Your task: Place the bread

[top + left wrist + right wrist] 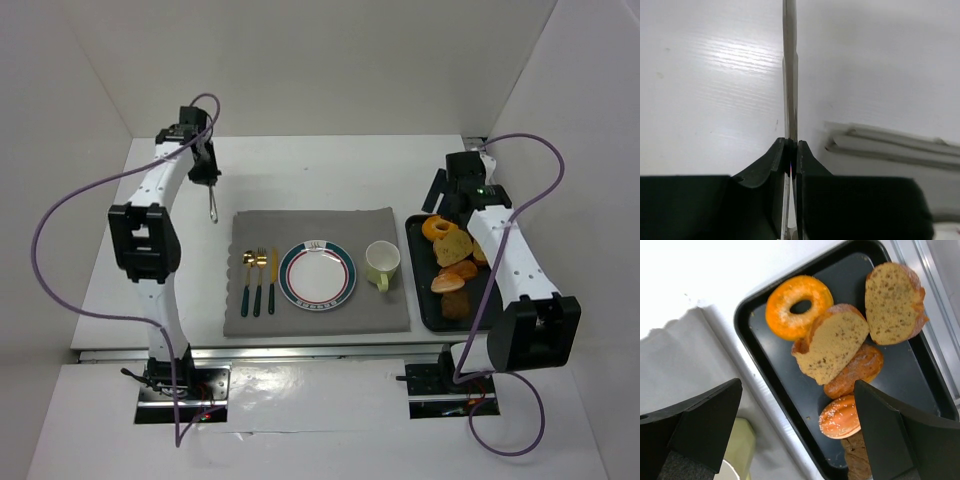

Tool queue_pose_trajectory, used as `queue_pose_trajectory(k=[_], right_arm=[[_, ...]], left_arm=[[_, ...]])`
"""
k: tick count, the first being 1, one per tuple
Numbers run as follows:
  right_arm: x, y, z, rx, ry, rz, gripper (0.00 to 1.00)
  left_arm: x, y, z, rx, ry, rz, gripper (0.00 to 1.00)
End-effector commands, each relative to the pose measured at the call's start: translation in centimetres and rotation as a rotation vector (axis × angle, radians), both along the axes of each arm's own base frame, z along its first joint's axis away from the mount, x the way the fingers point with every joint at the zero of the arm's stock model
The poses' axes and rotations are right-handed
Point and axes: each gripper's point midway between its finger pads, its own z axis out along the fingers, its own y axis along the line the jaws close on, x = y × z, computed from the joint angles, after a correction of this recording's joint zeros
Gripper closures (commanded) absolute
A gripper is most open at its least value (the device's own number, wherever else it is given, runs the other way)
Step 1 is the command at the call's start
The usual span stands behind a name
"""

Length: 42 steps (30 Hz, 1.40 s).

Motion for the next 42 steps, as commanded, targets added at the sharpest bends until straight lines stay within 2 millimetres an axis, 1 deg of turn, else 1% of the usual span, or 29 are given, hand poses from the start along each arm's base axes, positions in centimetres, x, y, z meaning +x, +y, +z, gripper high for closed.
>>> queue_pose_trajectory(k=[1, 2, 4, 5, 6, 7, 8, 9, 10, 11, 12, 14, 16, 17, 18, 19, 22, 23, 29, 30, 31, 32, 33, 34, 36, 38, 39, 40, 42], right_arm=[[1.7, 0.0, 3.6, 0.001, -0.101, 0.003, 0.00], [1.7, 0.0, 4.0, 0.002, -0.103, 0.003, 0.00], [1.8, -0.1, 4.7, -0.005, -0.112, -0.003, 0.00], [1.9, -0.4, 6.0, -0.013, -0.147, -0.013, 0.00], [1.6, -0.5, 6.6, -0.020, -0.155, -0.020, 0.00], [1.5, -1.0, 6.9, -0.027, -0.155, -0.035, 0.00], [1.6, -1.3, 8.3, -0.035, -0.191, -0.047, 0.00], [1.3, -1.3, 9.0, -0.034, -0.206, -0.047, 0.00], [1.4, -1.3, 9.4, -0.033, -0.215, -0.047, 0.00], [1.0, -1.5, 10.6, -0.039, -0.249, -0.057, 0.00], [0.9, -1.7, 11.0, -0.043, -0.255, -0.073, 0.00], [0.3, -2.3, 11.9, -0.040, -0.288, -0.100, 0.00], [0.1, -2.6, 12.3, -0.035, -0.302, -0.117, 0.00], [0.1, -2.6, 12.3, -0.028, -0.305, -0.123, 0.00], [0.1, -2.6, 12.3, -0.028, -0.305, -0.123, 0.00], [0.1, -2.6, 12.7, -0.027, -0.316, -0.123, 0.00], [0.2, -2.9, 13.2, -0.028, -0.327, -0.132, 0.00], [0.2, -2.9, 13.2, -0.028, -0.327, -0.132, 0.00], [-0.1, -2.7, 13.2, -0.022, -0.317, -0.125, 0.00], [-0.1, -2.7, 13.2, -0.022, -0.317, -0.125, 0.00], [-0.4, -3.0, 13.8, -0.029, -0.330, -0.134, 0.00], [-0.6, -3.0, 14.1, -0.029, -0.328, -0.134, 0.00], [-0.6, -3.2, 14.5, -0.037, -0.338, -0.144, 0.00], [-0.7, -3.2, 15.2, -0.036, -0.347, -0.144, 0.00], [-0.4, -3.2, 15.3, -0.037, -0.338, -0.144, 0.00], [-0.5, -3.2, 16.6, -0.034, -0.364, -0.144, 0.00], [-0.6, -3.2, 16.4, -0.035, -0.355, -0.144, 0.00], [-0.6, -3.3, 16.9, -0.030, -0.368, -0.147, 0.00], [-0.6, -3.3, 17.4, -0.028, -0.379, -0.147, 0.00]], left_arm=[[-2.2, -4.3, 11.4, -0.024, -0.211, -0.181, 0.85], [-3.2, -7.2, 12.3, -0.035, -0.221, -0.255, 0.84], [-5.2, -10.2, 13.4, -0.061, -0.212, -0.330, 0.80], [-6.5, -13.0, 13.9, -0.081, -0.209, -0.399, 0.80], [-7.8, -14.8, 15.0, -0.120, -0.221, -0.442, 0.77], [-9.1, -16.3, 14.8, -0.134, -0.201, -0.484, 0.77], [-10.0, -17.6, 15.0, -0.148, -0.201, -0.504, 0.75], [-12.3, -20.5, 15.6, -0.179, -0.199, -0.578, 0.74], [-13.2, -21.7, 15.6, -0.182, -0.195, -0.612, 0.73], [-15.2, -24.0, 15.6, -0.203, -0.176, -0.670, 0.71], [-16.0, -24.9, 15.1, -0.209, -0.158, -0.688, 0.71], [-18.6, -27.1, 15.2, -0.223, -0.137, -0.766, 0.67], [-19.8, -27.9, 15.3, -0.200, -0.135, -0.808, 0.61], [-20.1, -28.4, 15.8, -0.198, -0.148, -0.821, 0.56], [-21.1, -28.9, 15.5, -0.180, -0.136, -0.855, 0.55], [-21.4, -29.0, 15.7, -0.168, -0.138, -0.868, 0.51], [-22.2, -29.8, 16.2, -0.160, -0.148, -0.904, 0.51], [-22.2, -29.8, 16.2, -0.160, -0.148, -0.904, 0.46], [-22.9, -30.8, 17.3, -0.182, -0.173, -0.945, 0.41], [-23.1, -31.5, 17.4, -0.199, -0.178, -0.963, 0.41], [-23.9, -32.1, 17.5, -0.218, -0.170, -0.991, 0.41], [-23.9, -33.2, 17.6, -0.238, -0.177, -1.013, 0.41], [-24.1, -34.1, 18.4, -0.265, -0.192, -1.036, 0.41], [-24.9, -35.4, 18.6, -0.293, -0.187, -1.065, 0.41], [-25.9, -37.6, 18.8, -0.340, -0.177, -1.116, 0.41], [-27.0, -40.1, 17.5, -0.358, -0.148, -1.172, 0.41], [-27.4, -41.0, 17.5, -0.385, -0.143, -1.173, 0.41], [-27.3, -42.0, 16.1, -0.388, -0.115, -1.165, 0.41], [-27.8, -44.0, 15.9, -0.466, -0.092, -1.166, 0.41]])
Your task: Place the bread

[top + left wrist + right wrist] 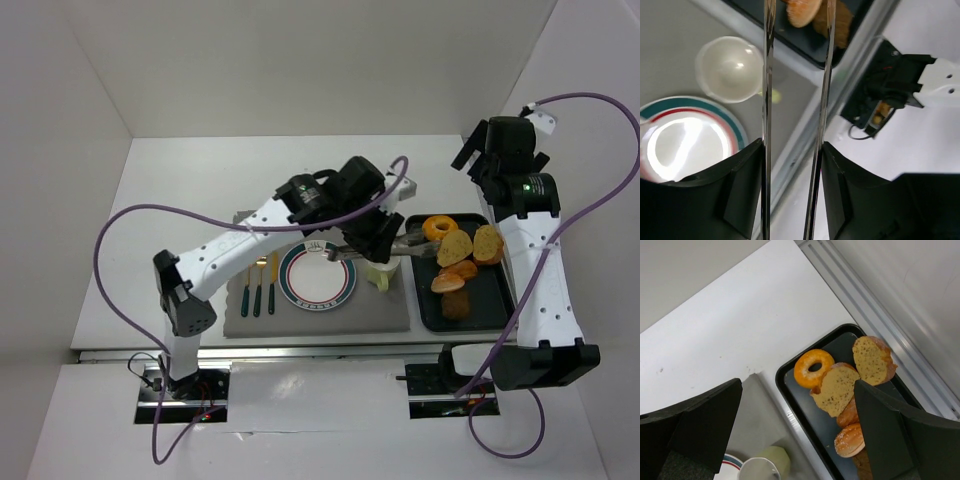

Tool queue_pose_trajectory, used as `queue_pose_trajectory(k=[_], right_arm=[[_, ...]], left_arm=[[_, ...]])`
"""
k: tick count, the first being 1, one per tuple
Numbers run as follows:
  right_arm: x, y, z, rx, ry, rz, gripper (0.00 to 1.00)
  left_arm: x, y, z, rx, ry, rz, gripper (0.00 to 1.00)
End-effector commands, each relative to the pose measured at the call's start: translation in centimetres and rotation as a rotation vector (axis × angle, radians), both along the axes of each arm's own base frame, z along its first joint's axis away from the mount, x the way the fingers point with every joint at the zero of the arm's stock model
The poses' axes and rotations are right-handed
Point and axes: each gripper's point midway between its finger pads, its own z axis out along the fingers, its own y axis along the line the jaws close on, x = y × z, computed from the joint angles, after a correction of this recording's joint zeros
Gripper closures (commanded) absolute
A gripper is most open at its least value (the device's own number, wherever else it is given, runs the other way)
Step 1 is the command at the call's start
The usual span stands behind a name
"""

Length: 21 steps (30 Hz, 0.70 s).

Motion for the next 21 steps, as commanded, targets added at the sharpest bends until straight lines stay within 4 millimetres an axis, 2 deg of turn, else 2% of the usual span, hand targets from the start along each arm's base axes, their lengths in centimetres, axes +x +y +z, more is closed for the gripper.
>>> queue_pose_trajectory(k=[1, 2, 4, 5, 7, 8, 9, 13, 17, 20, 21], right_arm=[[-0.8, -0.7, 1.5, -0.001, -0.021, -0.030, 0.00], [-0.7, -0.5, 1.5, 0.004, -0.021, -0.022, 0.00], [-0.5, -0.5, 1.8, 0.004, -0.035, -0.022, 0.00], [-0.3, -0.3, 1.9, 0.011, -0.046, -0.012, 0.00], [-0.1, -0.1, 2.1, 0.016, -0.055, -0.004, 0.00], [-0.1, 0.1, 2.1, 0.022, -0.055, 0.007, 0.00], [-0.1, 0.1, 2.1, 0.022, -0.055, 0.007, 0.00], [-0.1, 0.1, 2.1, 0.022, -0.055, 0.007, 0.00], [-0.3, 0.1, 2.0, 0.022, -0.055, 0.007, 0.00], [-0.7, 0.4, 1.9, 0.032, -0.045, 0.024, 0.00], [-0.7, 0.4, 1.9, 0.032, -0.045, 0.024, 0.00]], left_arm=[[-0.3, -3.8, -0.7, -0.093, 0.095, -0.013, 0.41], [-0.5, -4.8, -2.0, -0.087, 0.122, -0.019, 0.41], [-0.1, -6.4, -1.7, -0.121, 0.139, 0.014, 0.41], [0.6, -7.3, -2.8, -0.116, 0.144, 0.037, 0.41], [1.0, -8.3, -3.0, -0.126, 0.158, 0.084, 0.41], [1.5, -8.8, -2.6, -0.146, 0.148, 0.102, 0.41], [2.0, -9.5, -3.6, -0.136, 0.148, 0.142, 0.41], [4.1, -10.0, -5.6, -0.106, 0.137, 0.261, 0.41], [5.8, -11.2, -8.2, -0.077, 0.124, 0.302, 0.41], [7.0, -12.3, -8.7, -0.098, 0.103, 0.327, 0.40], [7.3, -12.8, -8.0, -0.122, 0.093, 0.326, 0.40]])
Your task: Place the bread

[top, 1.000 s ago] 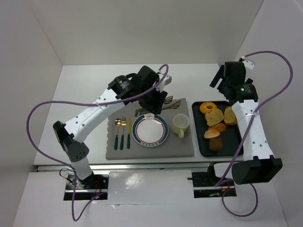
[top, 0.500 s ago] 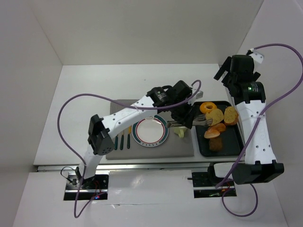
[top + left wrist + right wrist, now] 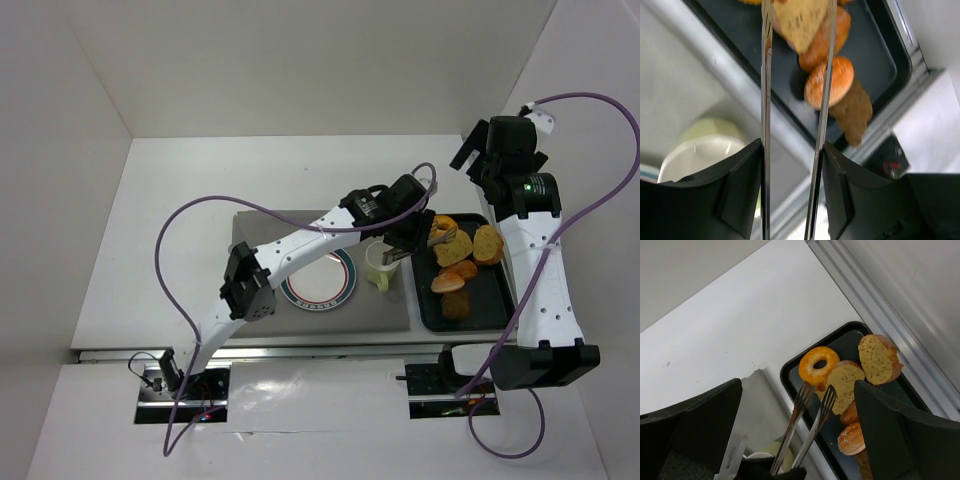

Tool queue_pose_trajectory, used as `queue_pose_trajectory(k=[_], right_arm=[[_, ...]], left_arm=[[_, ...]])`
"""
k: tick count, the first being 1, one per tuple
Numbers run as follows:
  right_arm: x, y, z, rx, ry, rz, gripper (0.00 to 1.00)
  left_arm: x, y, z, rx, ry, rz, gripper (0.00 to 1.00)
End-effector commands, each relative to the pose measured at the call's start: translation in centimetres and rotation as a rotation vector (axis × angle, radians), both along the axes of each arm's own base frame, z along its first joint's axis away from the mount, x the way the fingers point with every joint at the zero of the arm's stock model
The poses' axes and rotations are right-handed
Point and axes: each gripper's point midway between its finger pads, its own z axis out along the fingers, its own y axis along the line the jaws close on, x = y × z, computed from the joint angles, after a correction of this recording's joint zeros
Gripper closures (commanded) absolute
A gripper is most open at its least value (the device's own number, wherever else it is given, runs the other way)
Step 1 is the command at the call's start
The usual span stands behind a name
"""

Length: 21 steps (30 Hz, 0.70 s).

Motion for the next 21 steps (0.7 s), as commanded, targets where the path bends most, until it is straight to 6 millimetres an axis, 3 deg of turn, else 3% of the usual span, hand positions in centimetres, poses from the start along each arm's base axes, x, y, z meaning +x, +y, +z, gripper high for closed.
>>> queue_pose_trajectory(k=[1, 6, 15, 21], right_arm=[[-0.9, 0.0, 1.7, 0.012, -0.037, -0.002, 0.00], [-0.9, 0.0, 1.7, 0.012, -0.037, -0.002, 0.00], [-1.1, 0.3, 1.2, 0.022, -0.028, 0.015, 0.00], [-1.1, 0.3, 1.2, 0.022, -0.028, 0.015, 0.00]], left_arm=[[2.0, -1.8, 0.6, -0.052, -0.056, 0.058, 0.40], [2.3, -1.6, -0.4, -0.030, -0.053, 0.080, 0.40], [1.5, -2.2, -4.4, 0.008, 0.022, 0.047, 0.41], [1.1, -2.7, -3.1, -0.035, 0.021, 0.025, 0.58]])
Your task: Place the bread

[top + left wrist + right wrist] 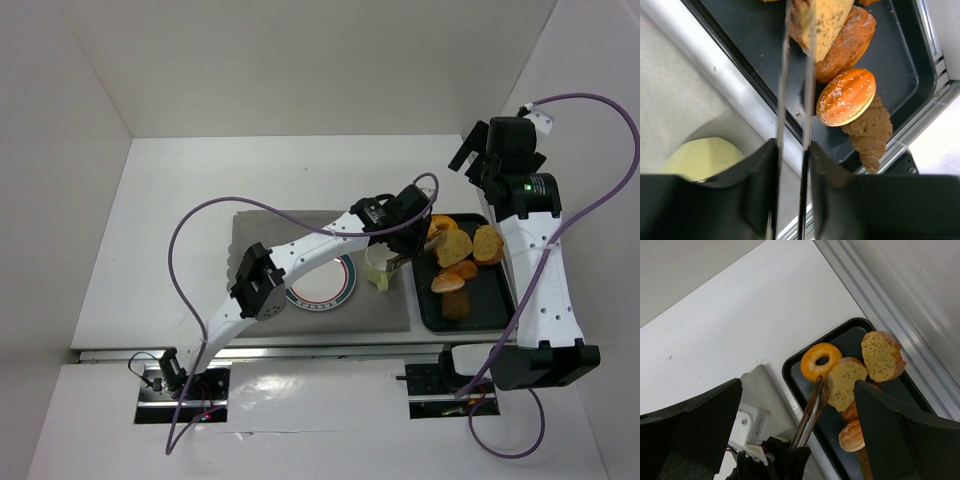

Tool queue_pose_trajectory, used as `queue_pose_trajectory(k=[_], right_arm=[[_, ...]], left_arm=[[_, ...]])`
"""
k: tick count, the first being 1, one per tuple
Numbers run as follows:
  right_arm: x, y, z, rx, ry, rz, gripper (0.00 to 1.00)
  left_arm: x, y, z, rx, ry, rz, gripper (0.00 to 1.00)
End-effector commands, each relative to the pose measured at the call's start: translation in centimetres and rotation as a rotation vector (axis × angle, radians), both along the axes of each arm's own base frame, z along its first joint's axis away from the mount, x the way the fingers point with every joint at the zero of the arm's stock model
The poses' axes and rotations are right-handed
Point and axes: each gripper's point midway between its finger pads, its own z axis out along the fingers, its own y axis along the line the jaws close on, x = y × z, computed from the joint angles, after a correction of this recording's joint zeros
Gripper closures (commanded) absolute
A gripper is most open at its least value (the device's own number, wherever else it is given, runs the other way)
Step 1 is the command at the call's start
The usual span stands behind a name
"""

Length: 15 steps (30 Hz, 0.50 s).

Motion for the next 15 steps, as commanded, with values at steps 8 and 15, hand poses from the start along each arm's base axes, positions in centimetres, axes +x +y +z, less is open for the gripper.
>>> queue_pose_trajectory(k=[8, 15], right_arm=[[-1.0, -0.1, 1.2, 0.017, -0.043, -0.012, 0.00], [-1.0, -0.1, 1.2, 0.017, -0.043, -0.012, 0.00]], left_arm=[[-0.9, -0.6, 5.0, -0.114, -0.040, -0.057, 0.88], [-2.1, -0.1, 10.2, -0.204, -0.080, -0.103, 1.00]])
